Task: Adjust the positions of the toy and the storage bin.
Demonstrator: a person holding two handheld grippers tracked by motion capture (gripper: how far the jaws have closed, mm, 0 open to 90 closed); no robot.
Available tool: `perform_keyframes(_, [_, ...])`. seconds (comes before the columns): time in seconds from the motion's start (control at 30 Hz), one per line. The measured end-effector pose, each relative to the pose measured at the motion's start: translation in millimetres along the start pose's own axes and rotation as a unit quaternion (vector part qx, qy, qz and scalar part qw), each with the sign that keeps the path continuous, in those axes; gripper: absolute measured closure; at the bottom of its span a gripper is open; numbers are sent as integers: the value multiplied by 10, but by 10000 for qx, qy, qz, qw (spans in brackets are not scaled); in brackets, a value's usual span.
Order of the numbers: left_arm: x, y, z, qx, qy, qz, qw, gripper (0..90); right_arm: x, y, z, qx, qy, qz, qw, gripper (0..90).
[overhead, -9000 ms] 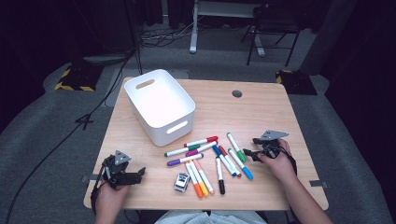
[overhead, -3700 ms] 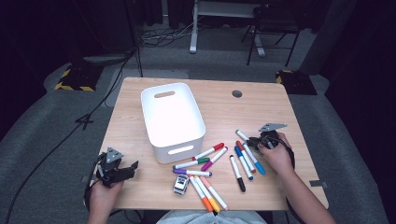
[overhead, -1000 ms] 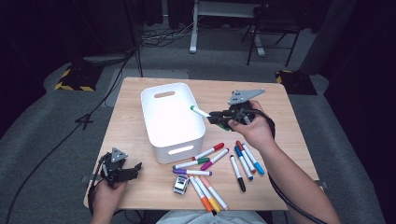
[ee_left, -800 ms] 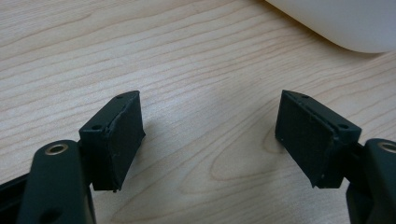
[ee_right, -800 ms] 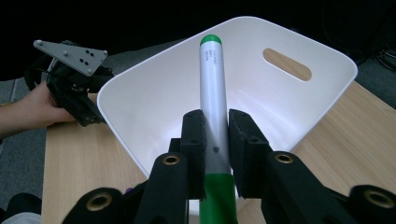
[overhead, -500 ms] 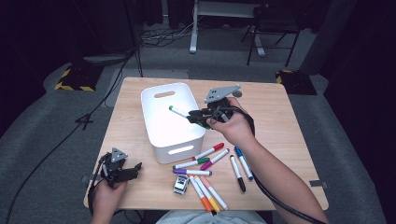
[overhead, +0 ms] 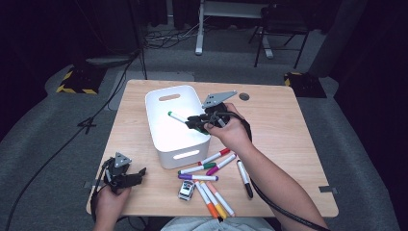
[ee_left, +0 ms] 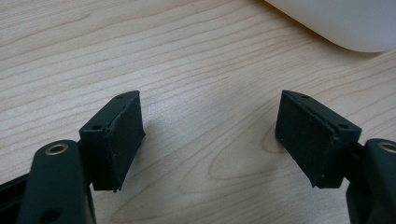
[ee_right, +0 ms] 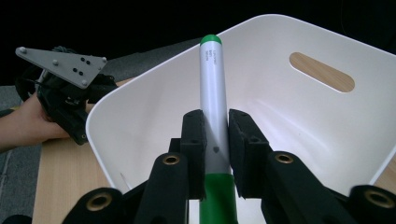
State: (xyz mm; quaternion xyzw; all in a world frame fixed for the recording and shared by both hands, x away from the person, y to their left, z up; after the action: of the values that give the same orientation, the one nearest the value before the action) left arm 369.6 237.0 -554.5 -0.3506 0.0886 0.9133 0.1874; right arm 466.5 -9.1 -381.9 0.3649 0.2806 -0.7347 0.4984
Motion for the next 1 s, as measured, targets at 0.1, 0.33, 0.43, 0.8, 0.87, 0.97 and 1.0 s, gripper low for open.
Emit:
perform_keyframes(0.1, [2, 2, 2, 8, 0, -28, 10000, 240, 62, 18, -42, 44, -51, 16, 10000, 769])
perform_keyframes(0.33, [2, 5, 1, 18, 1, -26, 10000, 240, 178, 58, -90, 53, -114, -57, 9999, 769])
perform_keyframes(0.43, [2, 4, 1, 13, 0, -29, 10000, 240, 211, 52, -113, 36, -137, -46, 9999, 769])
perform_keyframes(0.8, [3, 4, 3, 8, 0, -47, 10000, 240, 269, 7, -191, 41, -456, 55, 9989, 769])
perform_keyframes(0.87, [3, 4, 4, 6, 1, -49, 10000, 240, 274, 2, -202, 40, -492, 63, 9988, 768])
perform_keyframes(0.97, [3, 5, 4, 22, 6, -57, 10000, 240, 297, 1, -230, 72, -665, 93, 9977, 768])
perform_keyframes(1.0, [3, 5, 4, 22, 5, -59, 10000, 240, 299, 0, -238, 75, -687, 84, 9976, 768])
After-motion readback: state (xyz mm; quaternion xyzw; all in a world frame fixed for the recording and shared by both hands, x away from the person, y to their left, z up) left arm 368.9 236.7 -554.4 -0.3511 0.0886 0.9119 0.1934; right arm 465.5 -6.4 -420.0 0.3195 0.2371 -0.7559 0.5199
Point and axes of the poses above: each handheld gripper's, and its own axes: z roughly backward along the jaws, x roughly out of its underside, y roughly to its right, the point moved 7 cm from there along -z, roughly forward along the jaws, and after that the axes turned 2 degrees about -y, right-handed, at the moved point
